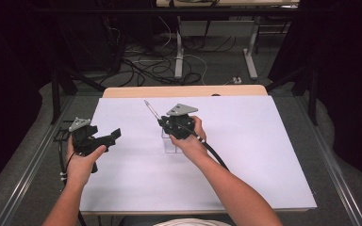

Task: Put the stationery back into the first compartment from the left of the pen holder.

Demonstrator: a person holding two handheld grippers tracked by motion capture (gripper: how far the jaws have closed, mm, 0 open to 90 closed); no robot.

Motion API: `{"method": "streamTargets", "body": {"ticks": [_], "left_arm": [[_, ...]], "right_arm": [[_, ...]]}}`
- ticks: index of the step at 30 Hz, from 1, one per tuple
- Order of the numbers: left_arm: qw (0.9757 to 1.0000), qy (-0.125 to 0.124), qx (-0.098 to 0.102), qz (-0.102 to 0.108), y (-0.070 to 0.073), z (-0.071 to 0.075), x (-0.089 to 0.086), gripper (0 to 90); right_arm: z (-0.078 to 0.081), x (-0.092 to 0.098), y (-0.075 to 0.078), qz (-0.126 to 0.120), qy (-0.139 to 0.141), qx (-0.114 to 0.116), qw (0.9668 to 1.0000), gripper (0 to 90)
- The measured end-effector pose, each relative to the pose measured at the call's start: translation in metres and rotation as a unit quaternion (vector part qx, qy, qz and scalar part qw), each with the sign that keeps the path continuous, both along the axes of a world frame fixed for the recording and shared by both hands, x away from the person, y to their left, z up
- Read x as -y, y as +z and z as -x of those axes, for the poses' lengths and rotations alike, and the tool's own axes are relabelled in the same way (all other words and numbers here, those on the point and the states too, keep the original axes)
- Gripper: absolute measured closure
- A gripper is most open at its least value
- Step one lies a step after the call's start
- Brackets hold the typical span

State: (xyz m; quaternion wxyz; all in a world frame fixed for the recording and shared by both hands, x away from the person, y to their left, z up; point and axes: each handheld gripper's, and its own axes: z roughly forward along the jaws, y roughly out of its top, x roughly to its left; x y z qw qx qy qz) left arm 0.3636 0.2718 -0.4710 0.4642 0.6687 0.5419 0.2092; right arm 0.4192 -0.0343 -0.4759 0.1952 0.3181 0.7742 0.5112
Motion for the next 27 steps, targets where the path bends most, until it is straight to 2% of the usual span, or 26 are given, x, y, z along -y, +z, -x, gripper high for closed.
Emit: {"method": "streamTargets", "body": {"ticks": [3,4,5,7,9,12,13,20,21,27], "left_arm": [[1.0,0.0,0.0,0.0,0.0,0.0,0.0,0.2],[1.0,0.0,0.0,0.0,0.0,0.0,0.001,0.2],[1.0,0.0,0.0,0.0,0.0,0.0,0.001,0.2],[1.0,0.0,0.0,0.0,0.0,0.0,0.0,0.2],[1.0,0.001,0.0,0.0,0.0,0.0,0.0,0.2],[1.0,0.001,0.0,0.0,0.0,0.0,0.0,0.2],[1.0,0.001,0.0,0.001,0.0,0.0,-0.001,0.2],[1.0,0.003,-0.001,0.001,0.001,0.0,-0.001,0.2],[1.0,0.003,-0.001,0.001,0.001,0.0,-0.002,0.2],[1.0,0.006,-0.001,0.002,0.001,0.0,-0.002,0.2]], "right_arm": [[0.0,0.001,-0.003,-0.005,-0.005,-0.006,1.0,77.6],[0.0,0.002,-0.003,-0.001,-0.006,-0.015,0.9999,77.6],[-0.001,0.002,-0.005,-0.006,-0.009,-0.009,0.9999,77.6],[-0.001,0.003,-0.005,-0.003,-0.01,-0.015,0.9998,77.6],[-0.001,0.003,-0.007,-0.005,-0.013,-0.01,0.9998,77.6],[0.0,0.003,-0.008,0.001,-0.013,-0.019,0.9997,77.6],[-0.001,0.003,-0.009,-0.005,-0.013,-0.013,0.9998,77.6],[0.001,0.006,-0.011,-0.002,-0.017,-0.02,0.9996,77.5],[0.001,0.006,-0.012,-0.006,-0.016,-0.013,0.9998,77.6],[0.002,0.007,-0.011,-0.009,-0.018,-0.015,0.9997,77.5]]}}
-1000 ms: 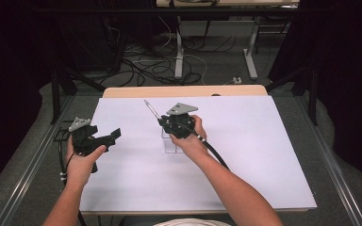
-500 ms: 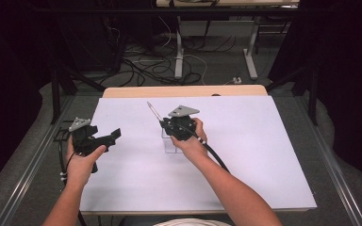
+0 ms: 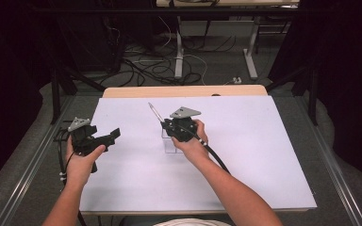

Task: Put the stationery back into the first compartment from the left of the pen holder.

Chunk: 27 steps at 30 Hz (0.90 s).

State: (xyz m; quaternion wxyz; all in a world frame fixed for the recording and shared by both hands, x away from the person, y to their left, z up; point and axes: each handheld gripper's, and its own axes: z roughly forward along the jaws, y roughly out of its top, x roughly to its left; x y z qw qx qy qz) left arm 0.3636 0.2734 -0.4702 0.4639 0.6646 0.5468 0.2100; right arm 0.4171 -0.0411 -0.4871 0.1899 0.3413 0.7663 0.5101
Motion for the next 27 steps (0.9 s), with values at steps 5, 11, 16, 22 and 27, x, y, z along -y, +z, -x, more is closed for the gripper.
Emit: {"method": "streamTargets", "body": {"ticks": [5,11,16,22,27], "left_arm": [[1.0,0.001,0.0,-0.001,0.001,-0.001,-0.001,0.2],[1.0,0.007,-0.002,0.001,0.0,-0.002,-0.002,0.2],[0.9999,0.011,0.001,0.003,0.0,-0.002,-0.004,0.2],[0.9999,0.01,0.002,0.001,0.002,-0.001,-0.004,0.2],[0.9999,0.01,0.005,-0.001,0.003,0.0,-0.004,0.2]], "right_arm": [[0.001,0.001,-0.002,0.001,0.006,0.005,1.0,77.4],[0.003,0.002,-0.002,-0.002,0.006,0.001,1.0,77.2],[0.004,0.004,-0.001,-0.006,0.008,-0.006,0.9999,76.2],[0.009,0.012,0.004,-0.002,0.004,-0.002,1.0,57.0],[0.01,0.025,0.008,0.001,0.001,-0.005,1.0,37.5]]}}
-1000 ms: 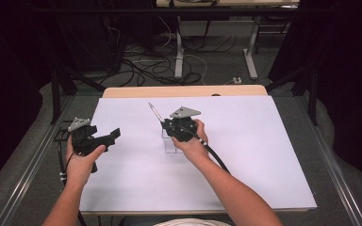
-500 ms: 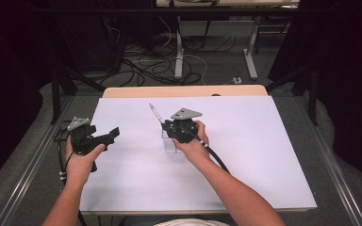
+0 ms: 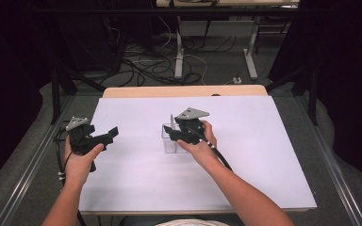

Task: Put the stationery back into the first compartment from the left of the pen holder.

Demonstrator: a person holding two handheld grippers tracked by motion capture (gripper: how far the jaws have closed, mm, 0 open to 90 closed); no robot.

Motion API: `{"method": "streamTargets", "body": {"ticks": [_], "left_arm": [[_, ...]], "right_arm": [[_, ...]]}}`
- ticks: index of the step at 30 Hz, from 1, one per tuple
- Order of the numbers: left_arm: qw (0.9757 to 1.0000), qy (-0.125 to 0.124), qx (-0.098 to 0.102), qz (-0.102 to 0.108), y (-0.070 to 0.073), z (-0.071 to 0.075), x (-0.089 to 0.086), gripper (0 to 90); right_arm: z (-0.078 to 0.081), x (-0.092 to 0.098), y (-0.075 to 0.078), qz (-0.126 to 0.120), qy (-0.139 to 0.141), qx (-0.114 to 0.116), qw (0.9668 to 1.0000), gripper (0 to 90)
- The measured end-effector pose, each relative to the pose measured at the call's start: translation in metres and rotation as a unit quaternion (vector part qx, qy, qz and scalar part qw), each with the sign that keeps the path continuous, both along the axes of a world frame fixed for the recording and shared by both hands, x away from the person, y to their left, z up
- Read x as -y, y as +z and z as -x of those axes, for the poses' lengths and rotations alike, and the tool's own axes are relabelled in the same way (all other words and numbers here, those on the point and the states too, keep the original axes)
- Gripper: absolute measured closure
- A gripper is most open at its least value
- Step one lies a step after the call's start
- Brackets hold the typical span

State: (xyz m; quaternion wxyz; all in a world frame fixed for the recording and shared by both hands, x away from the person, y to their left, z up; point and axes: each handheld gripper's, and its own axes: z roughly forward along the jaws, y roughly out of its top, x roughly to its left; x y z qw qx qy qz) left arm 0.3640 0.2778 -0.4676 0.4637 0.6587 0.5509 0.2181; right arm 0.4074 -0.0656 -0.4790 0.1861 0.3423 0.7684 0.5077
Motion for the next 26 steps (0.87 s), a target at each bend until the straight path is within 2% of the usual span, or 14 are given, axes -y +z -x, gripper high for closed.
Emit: {"method": "streamTargets", "body": {"ticks": [4,8,11,14,19,26], "left_arm": [[1.0,0.001,0.0,0.001,0.0,0.0,0.0,0.2],[1.0,0.001,-0.001,-0.002,-0.001,0.0,0.0,0.2],[1.0,0.0,0.0,-0.002,-0.001,0.0,0.0,0.2],[1.0,0.001,0.002,-0.002,-0.001,0.0,0.0,0.2],[1.0,-0.004,0.002,-0.008,-0.002,0.001,-0.001,0.2],[0.9998,-0.004,0.006,-0.016,-0.002,0.001,-0.001,0.2]], "right_arm": [[0.001,0.014,0.001,0.004,-0.001,-0.006,1.0,31.6],[0.006,0.028,0.003,0.004,-0.013,-0.009,0.9999,27.2],[0.011,0.04,0.005,-0.001,-0.029,-0.025,0.9993,22.5],[0.016,0.053,0.008,0.006,-0.034,-0.023,0.9991,17.4],[0.025,0.083,0.011,0.011,-0.058,-0.043,0.9974,14.7],[0.035,0.122,-0.004,0.023,-0.104,-0.054,0.9929,7.5]]}}
